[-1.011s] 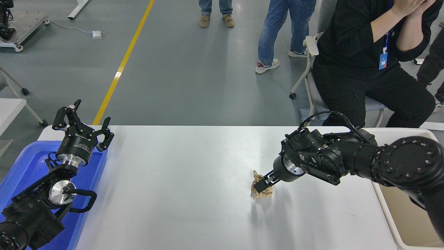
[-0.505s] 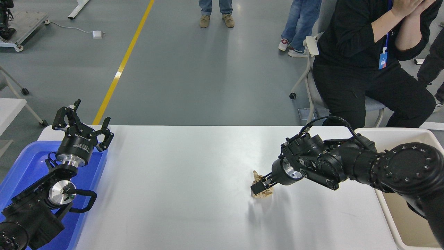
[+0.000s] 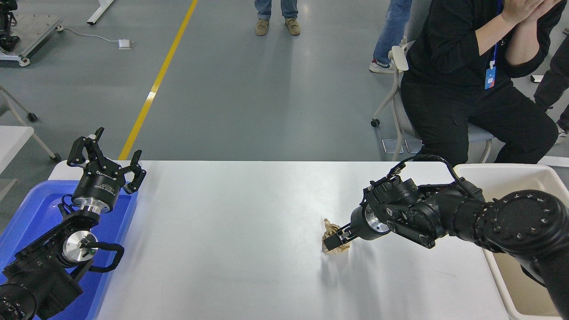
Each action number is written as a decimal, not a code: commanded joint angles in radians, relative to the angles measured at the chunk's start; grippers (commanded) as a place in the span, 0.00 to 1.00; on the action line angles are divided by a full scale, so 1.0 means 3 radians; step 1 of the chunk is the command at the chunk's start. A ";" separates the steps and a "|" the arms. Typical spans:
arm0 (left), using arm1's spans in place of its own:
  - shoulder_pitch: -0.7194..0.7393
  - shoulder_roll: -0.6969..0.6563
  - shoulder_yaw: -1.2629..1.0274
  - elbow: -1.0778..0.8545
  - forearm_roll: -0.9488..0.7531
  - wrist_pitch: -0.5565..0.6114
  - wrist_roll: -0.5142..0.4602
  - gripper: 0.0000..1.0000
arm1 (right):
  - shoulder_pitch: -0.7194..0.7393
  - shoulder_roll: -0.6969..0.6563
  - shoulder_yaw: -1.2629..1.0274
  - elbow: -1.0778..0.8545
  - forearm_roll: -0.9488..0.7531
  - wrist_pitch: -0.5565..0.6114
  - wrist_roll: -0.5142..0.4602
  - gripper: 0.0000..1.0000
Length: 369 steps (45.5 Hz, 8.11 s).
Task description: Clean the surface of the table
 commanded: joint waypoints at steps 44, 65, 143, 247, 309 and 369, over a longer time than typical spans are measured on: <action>0.0000 0.0005 0.0000 0.0000 0.0000 0.0000 0.0000 1.00 | 0.0104 0.0000 0.0160 -0.0053 0.0077 -0.0084 0.0442 0.00; 0.0000 0.0005 0.0000 0.0000 0.0000 0.0000 0.0000 1.00 | 0.0712 -0.1053 0.0640 0.0780 0.0153 -0.0012 0.0473 0.00; 0.0000 0.0000 0.0000 0.0000 0.0000 0.0000 0.0000 1.00 | -0.0096 -0.2178 0.1863 -0.1541 0.2930 -0.0339 -0.0779 0.00; 0.0000 0.0005 0.0000 0.0000 0.0000 0.0000 0.0000 1.00 | -0.1573 -0.1064 0.2082 -0.1618 0.3252 -0.1204 -0.1572 0.00; 0.0000 0.0005 0.0000 0.0000 0.0000 0.0000 0.0000 1.00 | -0.0341 -0.1902 0.4296 0.0018 0.3196 -0.1434 -0.1567 0.98; 0.0000 0.0005 0.0000 0.0000 0.0000 0.0000 0.0000 1.00 | -0.1537 -0.1391 0.5104 0.0612 0.3002 -0.0810 0.0570 0.98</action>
